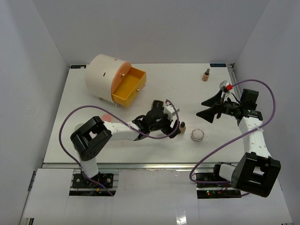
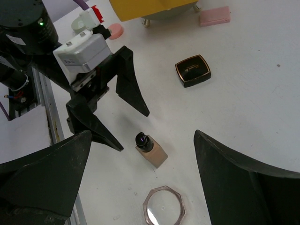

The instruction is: Organize the makeup

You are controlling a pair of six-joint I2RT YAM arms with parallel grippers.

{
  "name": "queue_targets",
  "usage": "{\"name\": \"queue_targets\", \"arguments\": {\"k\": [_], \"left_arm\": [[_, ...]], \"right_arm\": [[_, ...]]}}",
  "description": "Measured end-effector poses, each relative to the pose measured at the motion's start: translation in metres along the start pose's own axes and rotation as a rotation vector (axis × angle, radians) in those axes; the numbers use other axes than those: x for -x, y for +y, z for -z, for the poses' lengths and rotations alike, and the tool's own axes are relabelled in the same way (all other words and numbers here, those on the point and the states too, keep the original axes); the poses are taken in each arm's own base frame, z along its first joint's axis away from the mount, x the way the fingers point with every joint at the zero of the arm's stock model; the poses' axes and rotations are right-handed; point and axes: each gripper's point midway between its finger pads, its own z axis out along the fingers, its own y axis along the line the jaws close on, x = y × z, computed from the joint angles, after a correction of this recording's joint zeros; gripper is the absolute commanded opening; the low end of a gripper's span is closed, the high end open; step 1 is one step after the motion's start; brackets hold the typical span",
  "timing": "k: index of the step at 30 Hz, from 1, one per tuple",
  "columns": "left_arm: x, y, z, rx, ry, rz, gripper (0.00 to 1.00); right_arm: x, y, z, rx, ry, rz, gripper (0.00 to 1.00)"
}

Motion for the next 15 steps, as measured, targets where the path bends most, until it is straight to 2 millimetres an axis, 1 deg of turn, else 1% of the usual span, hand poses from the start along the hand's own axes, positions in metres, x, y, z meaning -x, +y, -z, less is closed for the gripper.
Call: {"name": "queue_targets", "arguments": {"k": [3,5,8,12,15], "left_arm": [[0.007,0.002,-0.018,-0.002,-0.023,-0.021,0.90],[0.008,0.001,-0.025,-0.006,-0.029,-0.033,0.89],[0.004,-0.001,-0.033,-0.013,-0.033,-0.045,0.84],[0.001,-0.002,-0.042,-0.023,-0.029,-0.057,0.70],[0.001,-0.002,-0.048,-0.029,-0.029,-0.065,0.56]], "right_arm": [[0.004,0.001,0.002,0.008,-0.016,0.007,0.96],[0.005,0.001,0.002,0.015,-0.023,0.012,0.96],[0.006,0.002,0.002,0.023,-0.028,0.012,0.95],[0.006,0.003,0.002,0.032,-0.032,0.001,0.95],[0.006,0.002,0.003,0.032,-0.033,-0.006,0.95]]}}
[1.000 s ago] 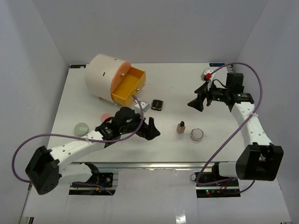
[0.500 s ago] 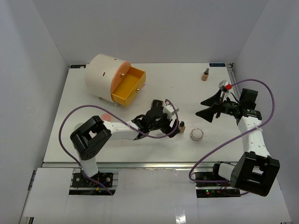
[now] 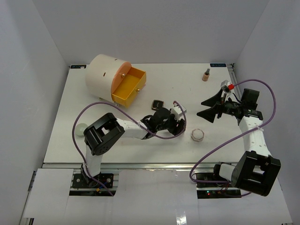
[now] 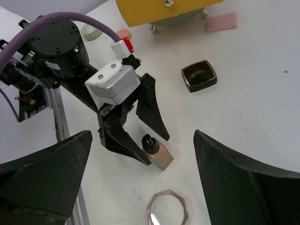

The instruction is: Organize the makeup

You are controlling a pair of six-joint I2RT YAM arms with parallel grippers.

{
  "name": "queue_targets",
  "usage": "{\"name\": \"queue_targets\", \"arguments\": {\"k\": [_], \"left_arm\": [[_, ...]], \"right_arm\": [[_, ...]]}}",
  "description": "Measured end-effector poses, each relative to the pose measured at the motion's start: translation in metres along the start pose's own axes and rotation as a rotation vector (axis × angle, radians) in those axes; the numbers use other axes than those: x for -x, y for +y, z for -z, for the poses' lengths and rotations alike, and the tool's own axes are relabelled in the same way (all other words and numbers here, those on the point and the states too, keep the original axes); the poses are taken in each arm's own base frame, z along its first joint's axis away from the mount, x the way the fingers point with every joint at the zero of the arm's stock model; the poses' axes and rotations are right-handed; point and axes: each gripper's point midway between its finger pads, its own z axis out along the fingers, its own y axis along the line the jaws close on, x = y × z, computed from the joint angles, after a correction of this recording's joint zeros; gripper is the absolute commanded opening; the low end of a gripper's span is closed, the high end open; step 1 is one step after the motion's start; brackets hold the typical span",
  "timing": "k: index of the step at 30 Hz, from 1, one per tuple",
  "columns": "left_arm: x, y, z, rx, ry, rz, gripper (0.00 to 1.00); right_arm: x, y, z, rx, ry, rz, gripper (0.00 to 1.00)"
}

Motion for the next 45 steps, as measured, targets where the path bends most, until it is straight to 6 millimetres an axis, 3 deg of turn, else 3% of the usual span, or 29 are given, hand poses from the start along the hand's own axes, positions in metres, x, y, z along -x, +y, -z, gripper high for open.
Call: {"name": "queue_targets", "arguments": {"k": [8,11,16,20,23,30,33,38,45], "left_arm": [[0.000,-0.006,-0.003,-0.034,0.011,-0.005,0.15],[-0.001,-0.008,-0.004,-0.046,0.023,-0.003,0.06],[-0.001,-0.006,-0.001,-0.038,0.059,0.005,0.00],[0.002,0.004,0.024,0.011,0.134,0.018,0.00],[0.027,0.025,0.055,0.083,0.155,0.031,0.00],[0.142,0.104,0.140,0.383,0.025,0.027,0.00],[0.175,0.135,0.175,0.527,-0.007,0.022,0.00],[0.186,0.172,0.210,0.714,0.066,0.015,0.00],[0.173,0.211,0.215,0.877,0.252,-0.001,0.00]], "right_arm": [[0.000,0.000,0.000,0.003,-0.001,-0.009,0.95],[0.000,0.000,0.000,0.003,-0.001,-0.010,0.95],[0.000,0.000,0.000,0.000,-0.001,-0.010,0.94],[-0.001,-0.002,0.001,-0.009,0.003,-0.010,0.94],[-0.001,-0.003,0.001,-0.020,0.007,-0.009,0.93],[0.000,-0.003,0.002,-0.031,0.010,-0.003,0.93],[0.001,-0.002,0.002,-0.033,0.009,-0.001,0.93],[0.000,-0.003,0.002,-0.035,0.008,-0.004,0.93],[-0.001,-0.002,0.003,-0.035,0.009,-0.018,0.93]]}}
